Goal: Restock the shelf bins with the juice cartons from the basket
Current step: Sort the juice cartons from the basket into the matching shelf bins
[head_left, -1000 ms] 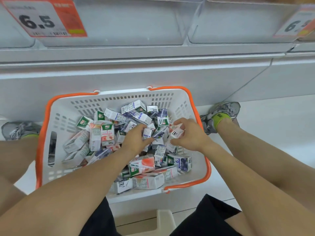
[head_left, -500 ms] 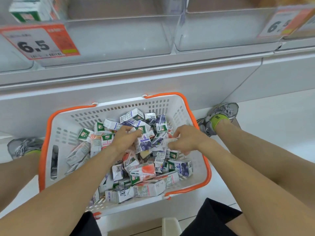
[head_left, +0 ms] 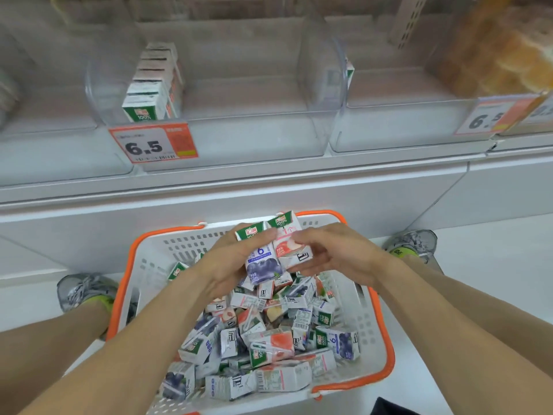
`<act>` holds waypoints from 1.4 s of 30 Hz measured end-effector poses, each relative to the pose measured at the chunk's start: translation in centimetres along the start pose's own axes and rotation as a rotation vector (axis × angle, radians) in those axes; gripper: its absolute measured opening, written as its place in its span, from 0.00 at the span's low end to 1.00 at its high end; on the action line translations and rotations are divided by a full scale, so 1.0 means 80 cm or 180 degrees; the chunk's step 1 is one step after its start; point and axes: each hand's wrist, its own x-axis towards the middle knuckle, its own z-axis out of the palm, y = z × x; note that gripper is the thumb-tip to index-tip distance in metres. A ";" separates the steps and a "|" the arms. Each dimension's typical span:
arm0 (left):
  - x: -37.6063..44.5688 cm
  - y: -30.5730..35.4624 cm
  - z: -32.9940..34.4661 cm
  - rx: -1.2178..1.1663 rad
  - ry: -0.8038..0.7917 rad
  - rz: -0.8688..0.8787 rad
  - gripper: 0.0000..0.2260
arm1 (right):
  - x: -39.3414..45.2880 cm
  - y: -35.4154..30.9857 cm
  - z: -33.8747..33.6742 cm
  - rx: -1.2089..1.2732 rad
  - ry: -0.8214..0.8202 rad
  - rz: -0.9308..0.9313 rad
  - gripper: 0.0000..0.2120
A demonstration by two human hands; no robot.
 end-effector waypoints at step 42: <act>-0.211 0.191 -0.406 0.0618 0.2568 0.2052 0.13 | 0.258 -0.340 0.516 -0.3036 -0.0051 -0.3247 0.20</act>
